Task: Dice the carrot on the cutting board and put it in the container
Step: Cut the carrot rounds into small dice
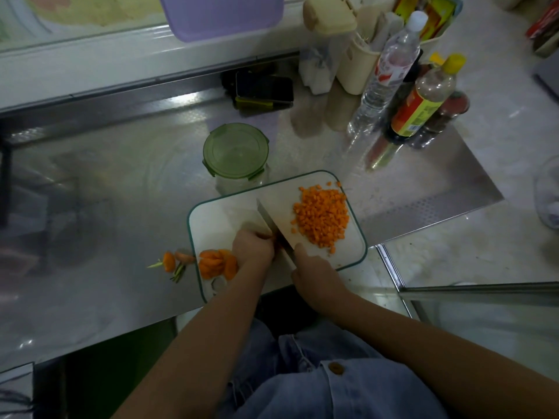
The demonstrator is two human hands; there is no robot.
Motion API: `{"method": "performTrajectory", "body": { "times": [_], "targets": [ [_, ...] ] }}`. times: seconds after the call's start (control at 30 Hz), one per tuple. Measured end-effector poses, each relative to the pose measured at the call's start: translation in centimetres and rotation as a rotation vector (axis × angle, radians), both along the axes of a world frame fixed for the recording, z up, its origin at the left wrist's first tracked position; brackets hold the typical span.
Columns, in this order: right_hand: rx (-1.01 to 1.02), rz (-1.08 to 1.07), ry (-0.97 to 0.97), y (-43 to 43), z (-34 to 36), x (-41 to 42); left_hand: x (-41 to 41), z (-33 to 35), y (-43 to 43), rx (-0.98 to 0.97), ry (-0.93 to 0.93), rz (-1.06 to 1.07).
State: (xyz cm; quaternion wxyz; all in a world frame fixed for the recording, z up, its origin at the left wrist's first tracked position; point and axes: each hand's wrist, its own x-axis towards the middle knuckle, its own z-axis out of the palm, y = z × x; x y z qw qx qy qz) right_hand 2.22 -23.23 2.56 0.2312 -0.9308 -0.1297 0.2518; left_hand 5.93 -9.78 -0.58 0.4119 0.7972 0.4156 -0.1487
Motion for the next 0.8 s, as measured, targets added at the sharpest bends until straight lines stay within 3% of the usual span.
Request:
{"method": "performTrajectory", "body": {
  "times": [0.33,0.6,0.73,0.8],
  "targets": [
    [0.024,-0.015,-0.024,0.1,-1.3,0.3,0.1,-0.4,0.4,0.008,-0.001,-0.032],
    [0.292,-0.109,-0.150,-1.5,0.4,2.0,-0.3,0.3,0.7,0.074,-0.050,-0.152],
    [0.292,-0.211,-0.087,-2.2,0.7,2.9,-1.1,0.7,1.5,0.218,-0.208,-0.358],
    [0.280,-0.246,-0.072,-2.4,0.7,2.9,-1.2,0.5,1.8,0.316,-0.320,-0.596]
  ]
}}
